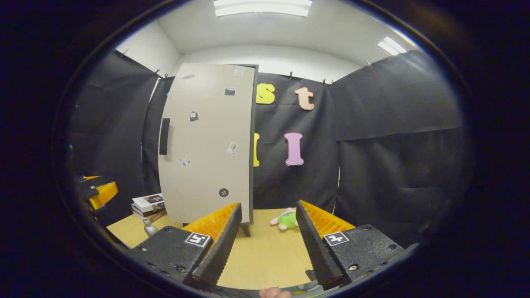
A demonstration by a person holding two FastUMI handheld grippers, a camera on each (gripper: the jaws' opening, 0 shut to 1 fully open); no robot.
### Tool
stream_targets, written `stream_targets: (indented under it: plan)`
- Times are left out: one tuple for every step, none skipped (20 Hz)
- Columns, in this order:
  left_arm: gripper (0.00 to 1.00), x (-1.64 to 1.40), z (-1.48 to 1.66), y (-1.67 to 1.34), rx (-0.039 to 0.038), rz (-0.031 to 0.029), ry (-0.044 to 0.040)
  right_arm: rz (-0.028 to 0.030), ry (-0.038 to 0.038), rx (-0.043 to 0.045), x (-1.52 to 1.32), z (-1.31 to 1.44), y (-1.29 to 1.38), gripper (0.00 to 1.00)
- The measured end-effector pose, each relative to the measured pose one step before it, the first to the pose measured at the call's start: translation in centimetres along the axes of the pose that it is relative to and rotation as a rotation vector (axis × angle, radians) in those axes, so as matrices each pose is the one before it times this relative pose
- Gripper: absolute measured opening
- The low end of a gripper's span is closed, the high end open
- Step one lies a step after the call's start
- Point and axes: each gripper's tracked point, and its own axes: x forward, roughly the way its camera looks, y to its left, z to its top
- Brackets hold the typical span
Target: Open the cabinet door with the right hand, grasp the bottle in the cabinet with the left hand and place it on the coaster, then close the cabinet door with the right hand.
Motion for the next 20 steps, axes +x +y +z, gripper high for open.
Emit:
stream_targets:
  plan:
    - [0.94,0.019,-0.113,-0.120,-0.00334,-0.00235,0.00073,-0.00123,0.00537,-0.00769,-0.108,-0.388,0.112,0.85]
    - [0.94,-0.158,0.028,-0.119,-0.00442,-0.00116,-0.00080,0.00431,0.00073,-0.00472,0.007,-0.308,0.262,0.86]
    - [0.94,-0.037,0.059,-0.061,-0.00223,-0.00116,0.00065,0.00328,-0.00188,-0.00121,0.051,-0.107,0.211,0.85]
    - [0.94,-0.096,0.059,-0.073,0.00089,-0.00165,0.00229,0.00315,0.00208,0.00350,-0.010,-0.142,0.132,0.86]
    - [0.94,-0.123,0.203,0.003,0.00270,0.00147,-0.00211,0.00953,0.00208,0.00715,0.028,0.055,0.340,0.85]
    - [0.94,-0.089,0.248,0.022,0.00365,0.00265,-0.00577,0.00684,0.00151,0.00660,-0.049,0.107,0.161,0.86]
    - [0.94,0.041,0.052,0.085,0.00283,0.00292,-0.00499,0.00462,-0.00235,0.00193,0.001,0.248,0.080,0.86]
    - [0.94,-0.045,0.201,-0.017,0.00038,0.00042,-0.00311,-0.00311,-0.00716,-0.00067,-0.016,0.272,-0.139,0.86]
    - [0.94,-0.055,0.000,-0.031,-0.00448,-0.00274,-0.00043,-0.00413,-0.00619,-0.00103,0.023,0.237,-0.117,0.86]
    - [0.94,0.015,-0.026,-0.115,-0.00808,-0.00395,0.00098,-0.00289,-0.00142,0.00146,-0.037,0.060,-0.056,0.86]
    - [0.94,-0.038,0.008,0.055,-0.00844,0.00156,0.00279,-0.00233,-0.00068,0.00708,0.040,0.102,-0.001,0.86]
    - [0.94,-0.102,0.006,0.039,-0.00700,0.00014,0.00155,-0.00066,-0.00182,0.01100,-0.008,0.119,-0.035,0.86]
    - [0.94,-0.003,0.043,0.014,-0.00517,-0.00181,0.00167,-0.00082,-0.00115,0.01282,0.023,0.121,-0.006,0.86]
    - [0.94,-0.061,0.007,0.013,-0.00114,-0.00061,0.00149,-0.00113,-0.00020,0.01170,0.084,-0.068,-0.103,0.86]
    - [0.94,0.001,0.005,0.114,0.00089,0.00057,0.00362,-0.00234,0.00287,0.00834,0.095,0.044,-0.073,0.86]
    - [0.94,-0.089,0.135,0.039,0.00257,-0.00154,-0.00257,-0.00443,0.00263,0.00673,-0.071,0.036,-0.230,0.86]
    - [0.94,-0.048,0.179,0.103,0.00336,-0.00031,-0.00174,-0.00212,-0.00582,0.00653,-0.085,0.252,-0.160,0.86]
    - [0.94,-0.051,0.090,0.167,0.00340,0.00042,-0.00204,-0.00560,-0.01217,0.00635,-0.086,0.450,-0.166,0.86]
    - [0.94,-0.131,0.087,0.193,0.00210,0.00210,-0.00199,-0.00629,-0.00761,0.00178,-0.087,0.215,-0.215,0.85]
    - [0.94,-0.002,0.019,0.100,0.00127,0.00247,-0.00021,-0.00478,-0.00430,-0.00163,0.014,-0.002,-0.171,0.86]
